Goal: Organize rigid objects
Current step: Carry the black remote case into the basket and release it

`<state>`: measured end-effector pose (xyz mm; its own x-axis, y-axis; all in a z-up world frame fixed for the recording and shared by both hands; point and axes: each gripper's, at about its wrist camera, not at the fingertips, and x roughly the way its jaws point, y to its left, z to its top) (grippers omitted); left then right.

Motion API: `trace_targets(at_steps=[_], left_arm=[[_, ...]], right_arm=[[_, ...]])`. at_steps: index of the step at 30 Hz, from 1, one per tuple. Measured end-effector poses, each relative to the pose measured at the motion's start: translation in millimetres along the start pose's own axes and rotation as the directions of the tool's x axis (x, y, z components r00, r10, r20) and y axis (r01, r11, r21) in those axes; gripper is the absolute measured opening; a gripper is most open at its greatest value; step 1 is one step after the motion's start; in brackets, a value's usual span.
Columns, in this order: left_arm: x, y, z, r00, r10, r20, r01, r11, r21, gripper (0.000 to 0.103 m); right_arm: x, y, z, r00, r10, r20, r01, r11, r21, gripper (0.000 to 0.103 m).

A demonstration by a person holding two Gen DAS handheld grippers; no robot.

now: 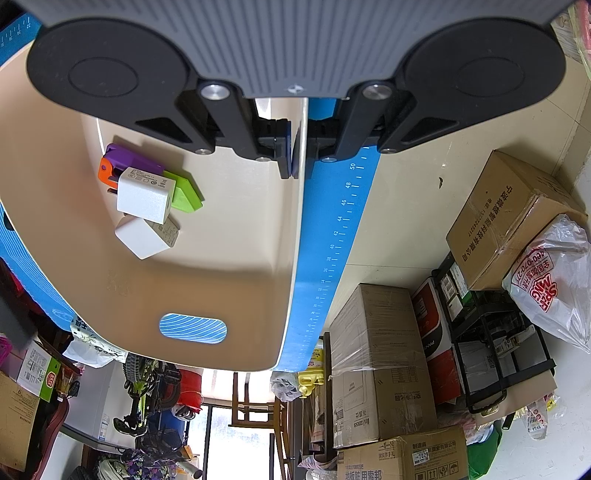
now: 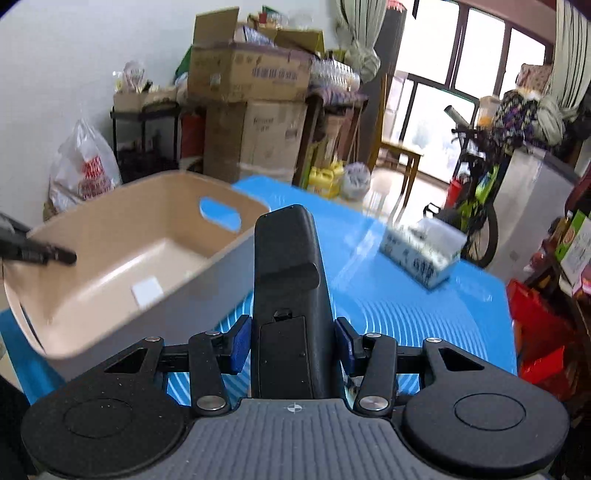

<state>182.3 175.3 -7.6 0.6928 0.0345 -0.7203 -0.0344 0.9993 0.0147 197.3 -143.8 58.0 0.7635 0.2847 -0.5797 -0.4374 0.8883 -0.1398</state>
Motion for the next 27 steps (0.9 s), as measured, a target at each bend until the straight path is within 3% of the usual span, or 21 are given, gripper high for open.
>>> trace_targets(at_steps=[8,15,22,27], left_arm=[[0.1,0.5,-0.2,1.0,0.0,0.0,0.0,1.0,0.001,0.005],[0.0,-0.1,0.1,1.0,0.0,0.0,0.0,1.0,0.0,0.005],[0.0,-0.6,-0.3,1.0,-0.001,0.0,0.001,1.0,0.002,0.005],[0.1,-0.7,-0.4,1.0,-0.001,0.0,0.001,1.0,0.001,0.005]], right_arm=[[8.0,24.2,45.3,0.995,0.066,0.073,-0.066,0.998,-0.007,0.053],[33.5,64.4,82.8,0.988,0.135,0.074,-0.133,0.991,-0.031,0.053],[64.8,94.2,95.8,0.988,0.156,0.009,-0.155,0.987,-0.047,0.053],[94.1,113.4,94.3,0.985,0.152,-0.084,-0.157,0.986,-0.057,0.053]])
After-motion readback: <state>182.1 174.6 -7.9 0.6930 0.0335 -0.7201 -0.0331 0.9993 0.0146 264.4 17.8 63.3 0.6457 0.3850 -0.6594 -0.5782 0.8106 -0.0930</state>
